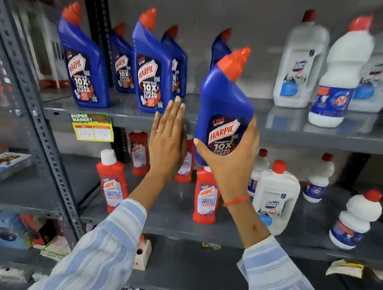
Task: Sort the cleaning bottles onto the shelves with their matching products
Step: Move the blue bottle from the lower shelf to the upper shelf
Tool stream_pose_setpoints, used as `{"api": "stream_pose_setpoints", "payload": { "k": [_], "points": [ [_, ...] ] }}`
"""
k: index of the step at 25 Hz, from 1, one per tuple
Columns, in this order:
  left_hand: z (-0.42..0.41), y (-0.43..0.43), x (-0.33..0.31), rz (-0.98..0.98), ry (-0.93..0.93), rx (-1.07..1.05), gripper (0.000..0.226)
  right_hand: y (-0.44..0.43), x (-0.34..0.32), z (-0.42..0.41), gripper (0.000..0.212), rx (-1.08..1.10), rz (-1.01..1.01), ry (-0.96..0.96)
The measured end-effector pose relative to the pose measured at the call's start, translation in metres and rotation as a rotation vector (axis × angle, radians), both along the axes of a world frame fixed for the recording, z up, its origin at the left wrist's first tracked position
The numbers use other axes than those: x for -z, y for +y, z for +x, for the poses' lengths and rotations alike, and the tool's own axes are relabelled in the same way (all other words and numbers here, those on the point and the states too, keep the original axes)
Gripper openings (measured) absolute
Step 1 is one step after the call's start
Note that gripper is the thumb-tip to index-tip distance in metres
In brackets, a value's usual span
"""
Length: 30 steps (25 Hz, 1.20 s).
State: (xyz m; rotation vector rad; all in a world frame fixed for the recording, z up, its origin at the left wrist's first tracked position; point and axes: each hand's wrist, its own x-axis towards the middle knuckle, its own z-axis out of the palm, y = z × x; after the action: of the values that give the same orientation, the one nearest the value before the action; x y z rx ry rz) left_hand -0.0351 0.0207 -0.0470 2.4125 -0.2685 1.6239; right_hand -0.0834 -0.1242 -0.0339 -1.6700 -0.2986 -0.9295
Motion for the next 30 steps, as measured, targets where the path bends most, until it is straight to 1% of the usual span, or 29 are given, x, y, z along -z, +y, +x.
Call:
{"api": "stream_pose_setpoints", "payload": {
  "k": [2, 5, 8, 11, 17, 30],
  "points": [
    [0.012, -0.007, -0.016, 0.019, 0.049, -0.050, 0.050, -0.006, -0.034, 0.010, 0.110, 0.038, -0.015, -0.035],
    [0.025, -0.016, -0.021, -0.003, 0.143, -0.103, 0.055, -0.007, -0.070, 0.031, 0.112, 0.107, -0.044, -0.026],
    [0.031, -0.017, -0.017, 0.006, 0.177, -0.153, 0.058, -0.004, -0.087, 0.058, 0.113, 0.136, -0.065, 0.040],
    [0.031, -0.016, -0.016, 0.012, 0.161, -0.168, 0.061, 0.002, -0.088, 0.080, 0.113, 0.157, -0.051, 0.121],
    [0.033, -0.015, -0.015, -0.006, 0.132, -0.147, 0.062, 0.020, -0.087, 0.101, 0.112, 0.194, -0.036, 0.178],
    [0.038, -0.014, -0.013, -0.007, 0.114, -0.148, 0.063, 0.030, -0.080, 0.109, 0.110, 0.287, -0.037, 0.169]
  ]
}}
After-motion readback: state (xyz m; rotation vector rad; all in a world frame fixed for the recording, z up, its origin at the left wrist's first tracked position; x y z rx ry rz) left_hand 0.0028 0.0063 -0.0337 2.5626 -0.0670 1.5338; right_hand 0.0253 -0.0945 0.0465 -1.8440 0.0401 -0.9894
